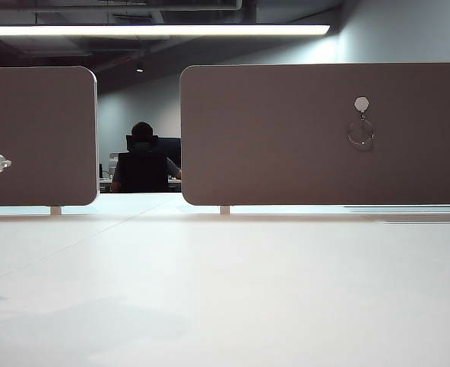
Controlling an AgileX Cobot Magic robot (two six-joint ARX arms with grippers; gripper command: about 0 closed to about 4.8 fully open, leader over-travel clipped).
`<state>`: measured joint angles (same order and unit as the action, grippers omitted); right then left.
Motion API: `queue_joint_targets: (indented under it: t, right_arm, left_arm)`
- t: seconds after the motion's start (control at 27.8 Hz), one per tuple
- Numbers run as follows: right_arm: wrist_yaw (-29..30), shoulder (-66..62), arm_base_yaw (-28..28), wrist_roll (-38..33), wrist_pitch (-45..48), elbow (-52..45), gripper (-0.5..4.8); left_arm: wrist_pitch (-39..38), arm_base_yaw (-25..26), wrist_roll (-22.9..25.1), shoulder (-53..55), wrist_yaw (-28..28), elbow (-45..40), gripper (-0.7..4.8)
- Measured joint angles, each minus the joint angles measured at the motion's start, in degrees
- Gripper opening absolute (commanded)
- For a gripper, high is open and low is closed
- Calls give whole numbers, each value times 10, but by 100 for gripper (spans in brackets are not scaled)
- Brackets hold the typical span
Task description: Hang the earring on the hook.
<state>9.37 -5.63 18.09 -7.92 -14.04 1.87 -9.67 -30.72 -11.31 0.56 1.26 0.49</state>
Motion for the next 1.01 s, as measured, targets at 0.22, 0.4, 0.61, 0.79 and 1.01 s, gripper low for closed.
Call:
queue_joint_targets:
  t: [0.22, 0.4, 0.61, 0.79, 1.01]
  right_arm:
    - [-2, 0, 0, 0, 0, 0, 3]
    - [-2, 57, -19, 0, 2, 0, 3]
    - [-2, 55, -111, 0, 12, 0, 3]
    - [-3, 55, -211, 0, 13, 0, 3]
    - [-6, 55, -262, -1, 13, -1, 3]
  left_arm:
    - [0, 0, 0, 0, 0, 0, -5]
    - [0, 10, 0, 0, 1, 0, -5]
    - [0, 130, 0, 0, 4, 0, -5]
    - [0, 282, 0, -1, 0, 0, -5]
    - [0, 380, 0, -3, -5, 0, -5]
